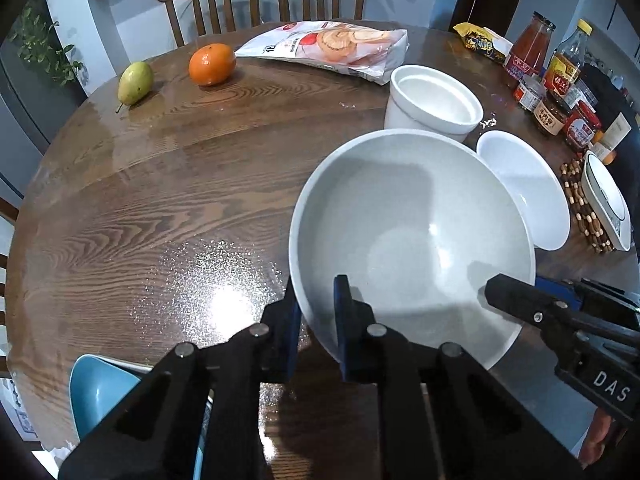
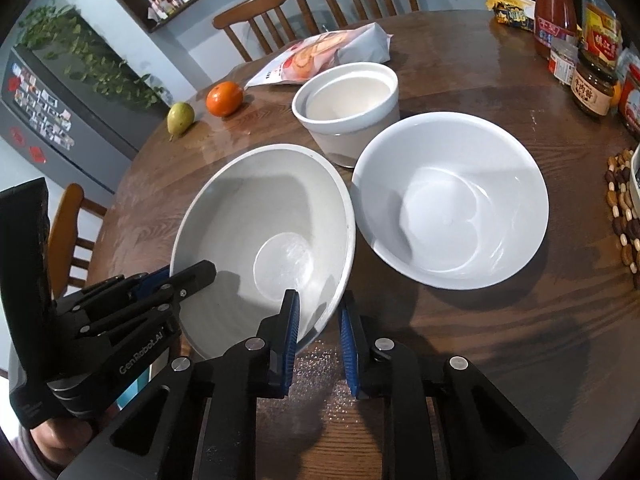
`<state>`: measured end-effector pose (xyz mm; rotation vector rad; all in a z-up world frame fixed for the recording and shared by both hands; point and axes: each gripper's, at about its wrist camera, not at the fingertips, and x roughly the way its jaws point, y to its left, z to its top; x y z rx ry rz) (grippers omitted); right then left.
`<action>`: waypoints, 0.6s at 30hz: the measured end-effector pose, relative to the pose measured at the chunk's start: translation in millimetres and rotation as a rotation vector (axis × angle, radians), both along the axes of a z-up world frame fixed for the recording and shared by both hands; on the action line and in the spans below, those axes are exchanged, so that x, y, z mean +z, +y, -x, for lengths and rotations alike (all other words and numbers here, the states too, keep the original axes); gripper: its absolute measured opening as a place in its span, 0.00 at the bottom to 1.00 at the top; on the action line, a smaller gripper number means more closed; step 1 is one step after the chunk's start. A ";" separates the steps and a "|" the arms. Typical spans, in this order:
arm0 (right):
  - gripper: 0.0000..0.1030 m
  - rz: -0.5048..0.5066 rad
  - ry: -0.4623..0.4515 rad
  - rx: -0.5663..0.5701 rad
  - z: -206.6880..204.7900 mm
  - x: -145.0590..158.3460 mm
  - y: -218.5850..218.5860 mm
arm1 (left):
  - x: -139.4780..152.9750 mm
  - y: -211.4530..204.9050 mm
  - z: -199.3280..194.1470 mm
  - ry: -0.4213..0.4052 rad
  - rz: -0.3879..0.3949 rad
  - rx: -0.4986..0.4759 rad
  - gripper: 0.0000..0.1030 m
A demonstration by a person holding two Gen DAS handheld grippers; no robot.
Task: Organize plates and bowls
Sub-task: 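Grasp the large white bowl rim with the right gripper while the left gripper grasps it too, then carry the large white bowl with both grippers over the teal plate stack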
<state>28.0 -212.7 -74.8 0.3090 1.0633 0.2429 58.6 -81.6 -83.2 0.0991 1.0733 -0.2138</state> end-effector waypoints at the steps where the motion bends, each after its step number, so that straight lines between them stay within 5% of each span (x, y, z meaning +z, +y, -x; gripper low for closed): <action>1: 0.21 -0.001 0.000 0.001 0.4 0.1 -0.4 | 1.2 -0.2 0.7 -0.006 -0.004 0.000 0.14; 18: 0.21 -0.005 -0.069 0.028 21.8 25.5 6.3 | 29.0 4.0 26.0 -0.110 -0.038 0.011 0.15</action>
